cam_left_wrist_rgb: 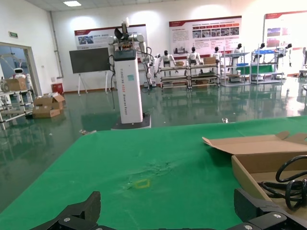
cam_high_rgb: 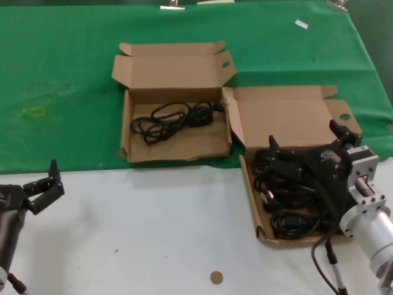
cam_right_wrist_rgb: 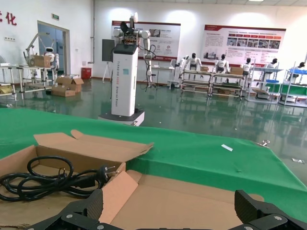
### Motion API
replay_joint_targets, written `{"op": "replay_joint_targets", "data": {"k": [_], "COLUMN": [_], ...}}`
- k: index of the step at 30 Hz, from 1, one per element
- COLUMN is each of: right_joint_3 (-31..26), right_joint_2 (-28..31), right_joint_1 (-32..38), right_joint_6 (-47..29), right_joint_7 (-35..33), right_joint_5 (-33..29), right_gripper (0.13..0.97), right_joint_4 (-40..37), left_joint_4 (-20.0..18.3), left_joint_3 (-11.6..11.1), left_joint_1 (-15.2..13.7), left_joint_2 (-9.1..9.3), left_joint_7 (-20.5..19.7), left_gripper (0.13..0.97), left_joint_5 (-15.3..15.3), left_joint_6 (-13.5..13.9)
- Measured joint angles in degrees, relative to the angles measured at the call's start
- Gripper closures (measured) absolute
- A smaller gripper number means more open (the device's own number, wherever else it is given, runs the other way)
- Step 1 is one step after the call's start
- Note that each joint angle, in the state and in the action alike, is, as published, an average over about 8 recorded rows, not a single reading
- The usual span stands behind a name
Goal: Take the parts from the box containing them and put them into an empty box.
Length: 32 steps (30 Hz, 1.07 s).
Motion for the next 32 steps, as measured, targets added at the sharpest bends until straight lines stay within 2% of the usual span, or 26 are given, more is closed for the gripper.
{"op": "replay_joint_targets", "data": {"k": [32], "right_joint_3": [0.0], "right_joint_2": [0.0], "right_joint_1": [0.0], "right_joint_6": [0.0], "right_joint_7": [0.0], "right_joint_5": [0.0], "right_gripper": [0.129], "right_joint_4": [0.0], "left_joint_4": [0.0], "left_joint_3": [0.0], "left_joint_1": [0.0], "left_joint_2": [0.0], "left_joint_7": [0.0], "left_gripper": [0.132], "left_joint_5": [0.0], "left_joint_6": [0.0]}}
